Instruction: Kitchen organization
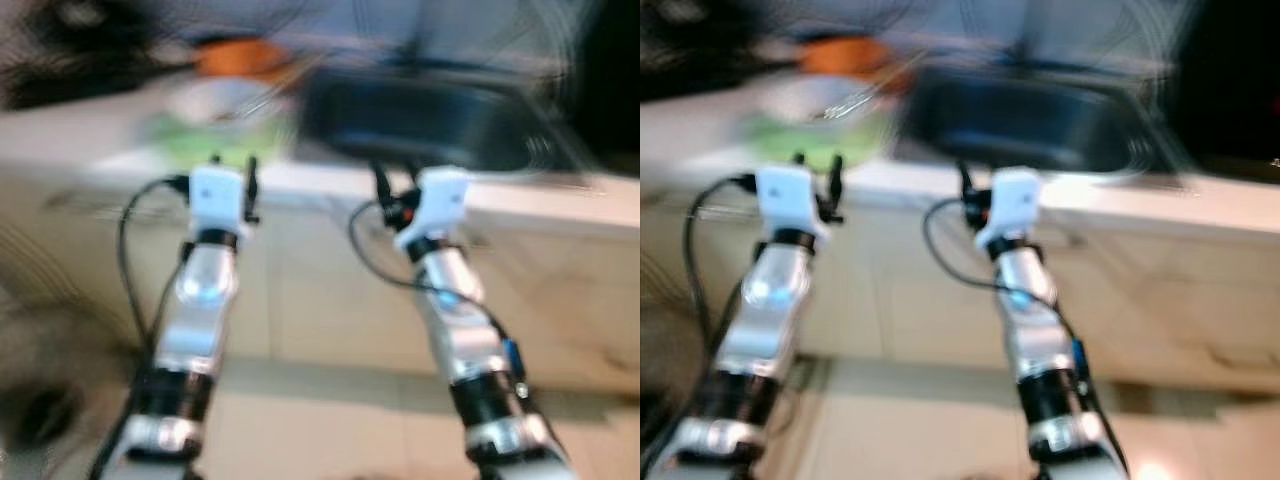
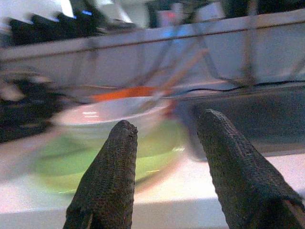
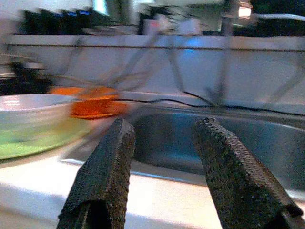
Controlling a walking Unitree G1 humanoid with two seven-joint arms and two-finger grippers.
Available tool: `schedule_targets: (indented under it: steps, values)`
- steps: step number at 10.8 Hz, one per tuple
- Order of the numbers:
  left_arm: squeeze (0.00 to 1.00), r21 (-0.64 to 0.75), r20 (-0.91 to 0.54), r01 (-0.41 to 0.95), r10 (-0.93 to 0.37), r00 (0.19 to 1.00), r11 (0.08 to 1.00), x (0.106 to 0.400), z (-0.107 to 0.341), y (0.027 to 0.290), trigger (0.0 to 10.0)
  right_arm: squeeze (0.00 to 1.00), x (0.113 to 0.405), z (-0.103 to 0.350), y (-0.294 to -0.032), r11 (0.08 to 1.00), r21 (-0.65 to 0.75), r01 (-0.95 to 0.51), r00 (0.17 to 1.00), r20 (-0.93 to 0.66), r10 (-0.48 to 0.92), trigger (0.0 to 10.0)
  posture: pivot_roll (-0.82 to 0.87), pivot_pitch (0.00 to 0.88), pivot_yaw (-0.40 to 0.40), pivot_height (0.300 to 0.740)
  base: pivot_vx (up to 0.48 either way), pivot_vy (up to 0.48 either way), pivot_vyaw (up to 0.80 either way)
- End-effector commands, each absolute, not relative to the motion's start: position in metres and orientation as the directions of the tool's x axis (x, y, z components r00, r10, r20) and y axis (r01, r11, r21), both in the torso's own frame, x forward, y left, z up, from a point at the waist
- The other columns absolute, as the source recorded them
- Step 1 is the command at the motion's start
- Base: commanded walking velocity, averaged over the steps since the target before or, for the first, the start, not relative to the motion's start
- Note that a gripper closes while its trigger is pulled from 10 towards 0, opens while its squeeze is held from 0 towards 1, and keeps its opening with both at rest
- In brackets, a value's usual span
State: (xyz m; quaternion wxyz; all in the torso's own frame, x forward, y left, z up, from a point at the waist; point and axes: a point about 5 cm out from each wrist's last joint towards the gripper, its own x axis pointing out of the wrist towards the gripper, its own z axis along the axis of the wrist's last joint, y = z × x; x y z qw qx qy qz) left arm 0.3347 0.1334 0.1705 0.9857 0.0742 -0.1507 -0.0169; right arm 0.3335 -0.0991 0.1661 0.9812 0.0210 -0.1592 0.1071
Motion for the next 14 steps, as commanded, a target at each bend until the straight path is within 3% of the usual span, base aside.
schedule_targets:
  steps: [1, 3, 9, 11, 14]
  values:
    - [0.0, 0.165, 0.289, 0.019, -0.067, 0.955, 0.986, 0.3367, 0.1716, 0.1319, 10.0, 0.0, 0.3333, 0.1665, -0.0997, 0.977, 0.009, -0.213, 0.927, 0.319, 0.199, 10.0, 0.02, 0.024, -0.053, 0.74, 0.307, 0.0, 0.0]
    - [0.0, 0.168, 0.291, 0.023, -0.072, 0.954, 0.986, 0.3374, 0.1724, 0.1314, 10.0, 0.0, 0.3337, 0.1659, -0.0982, 0.973, 0.03, -0.227, 0.928, 0.31, 0.207, 10.0, 0.02, 0.025, -0.051, 0.74, 0.307, 0.0, -0.74]
    - [0.0, 0.168, 0.304, 0.022, -0.073, 0.95, 0.985, 0.3363, 0.1747, 0.1314, 10.0, 0.0, 0.333, 0.1655, -0.0996, 0.977, 0.025, -0.213, 0.928, 0.318, 0.194, 10.0, 0.02, 0.027, -0.052, 0.74, 0.307, 0.0, 0.0]
    - [0.0, 0.166, 0.308, 0.024, -0.076, 0.948, 0.986, 0.3359, 0.1756, 0.1311, 10.0, 0.0, 0.3333, 0.1649, -0.0992, 0.976, 0.026, -0.216, 0.929, 0.314, 0.197, 10.0, 0.02, 0.029, -0.054, 0.74, 0.307, 0.0, -0.67]
    - [0.0, 0.178, 0.321, 0.051, -0.107, 0.941, 0.983, 0.3338, 0.1775, 0.1267, 10.0, 0.0, 0.333, 0.1648, -0.0984, 0.976, 0.022, -0.217, 0.927, 0.319, 0.199, 10.0, 0.02, 0.029, -0.054, 0.74, 0.306, 0.0, 0.0]
